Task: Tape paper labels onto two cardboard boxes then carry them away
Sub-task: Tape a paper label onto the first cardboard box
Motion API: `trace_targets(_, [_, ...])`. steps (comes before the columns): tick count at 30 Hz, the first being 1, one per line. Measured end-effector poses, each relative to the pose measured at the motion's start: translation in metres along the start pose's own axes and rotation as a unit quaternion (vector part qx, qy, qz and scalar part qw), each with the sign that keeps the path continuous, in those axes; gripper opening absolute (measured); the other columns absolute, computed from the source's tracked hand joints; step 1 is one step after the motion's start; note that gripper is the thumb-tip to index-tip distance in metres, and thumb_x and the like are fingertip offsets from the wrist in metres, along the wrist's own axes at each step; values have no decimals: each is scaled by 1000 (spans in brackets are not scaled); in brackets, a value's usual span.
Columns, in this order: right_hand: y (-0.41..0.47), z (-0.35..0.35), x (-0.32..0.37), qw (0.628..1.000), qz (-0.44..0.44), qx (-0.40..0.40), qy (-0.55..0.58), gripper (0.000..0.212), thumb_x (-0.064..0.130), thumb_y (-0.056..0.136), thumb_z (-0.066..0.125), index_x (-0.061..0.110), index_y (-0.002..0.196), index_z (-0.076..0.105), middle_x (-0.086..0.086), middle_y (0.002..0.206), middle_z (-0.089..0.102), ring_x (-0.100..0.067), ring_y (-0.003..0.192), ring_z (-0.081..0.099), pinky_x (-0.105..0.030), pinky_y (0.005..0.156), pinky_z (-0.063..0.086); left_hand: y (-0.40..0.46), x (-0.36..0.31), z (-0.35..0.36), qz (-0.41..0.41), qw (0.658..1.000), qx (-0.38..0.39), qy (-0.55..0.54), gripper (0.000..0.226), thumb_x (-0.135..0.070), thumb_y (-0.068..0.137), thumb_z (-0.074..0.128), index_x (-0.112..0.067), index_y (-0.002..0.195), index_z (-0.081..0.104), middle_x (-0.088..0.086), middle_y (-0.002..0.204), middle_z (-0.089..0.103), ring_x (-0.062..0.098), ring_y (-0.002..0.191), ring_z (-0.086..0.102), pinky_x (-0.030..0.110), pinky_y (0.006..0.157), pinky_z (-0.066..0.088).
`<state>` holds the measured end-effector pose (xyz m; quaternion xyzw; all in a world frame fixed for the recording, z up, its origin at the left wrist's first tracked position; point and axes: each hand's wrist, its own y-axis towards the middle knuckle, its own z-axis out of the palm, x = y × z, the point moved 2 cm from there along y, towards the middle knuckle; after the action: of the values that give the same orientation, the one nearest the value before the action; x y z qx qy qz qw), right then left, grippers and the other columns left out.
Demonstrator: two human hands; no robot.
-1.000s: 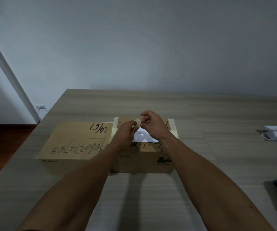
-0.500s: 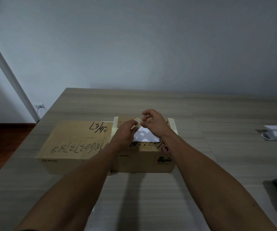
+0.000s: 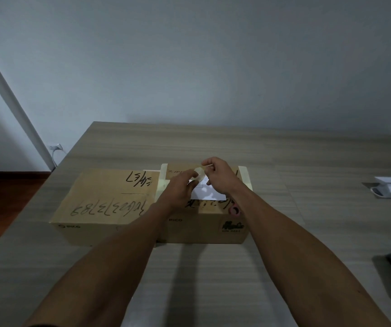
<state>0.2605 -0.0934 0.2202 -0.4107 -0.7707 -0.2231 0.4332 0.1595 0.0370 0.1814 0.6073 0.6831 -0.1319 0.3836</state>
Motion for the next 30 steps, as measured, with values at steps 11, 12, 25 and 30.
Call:
trace_targets(11, [-3, 10, 2, 997, -43, -2, -69, 35, -2, 105, 35, 9, 133, 53, -15, 138, 52, -23, 110, 55, -33, 86, 46, 8, -10, 5, -54, 999, 2, 2, 20, -22, 108, 49, -14, 90, 54, 0, 81, 52, 19, 78, 47, 32, 70, 31])
trace_targets(12, [-3, 11, 2, 996, -49, -6, -77, 36, -3, 104, 35, 9, 134, 52, -15, 140, 50, -23, 114, 54, -30, 88, 43, 9, -10, 5, -69, 998, 3, -3, 21, -24, 108, 48, -14, 91, 54, 0, 83, 53, 18, 78, 48, 32, 70, 31])
trace_targets(25, [9, 1, 1, 998, -40, -17, -43, 33, 1, 104, 39, 6, 120, 68, -10, 130, 65, -22, 105, 61, -48, 104, 51, 13, -6, 2, -70, 997, 16, 0, 25, -33, 107, 48, -11, 108, 60, 5, 106, 62, 22, 94, 57, 36, 79, 44])
trace_targets(30, [6, -3, 1, 999, -34, -21, -34, 30, 0, 103, 43, 6, 114, 70, -8, 122, 68, -20, 92, 63, -48, 97, 55, 14, -7, 2, -69, 997, 13, 16, 24, -30, 107, 50, -9, 110, 61, 6, 110, 61, 21, 95, 53, 33, 80, 39])
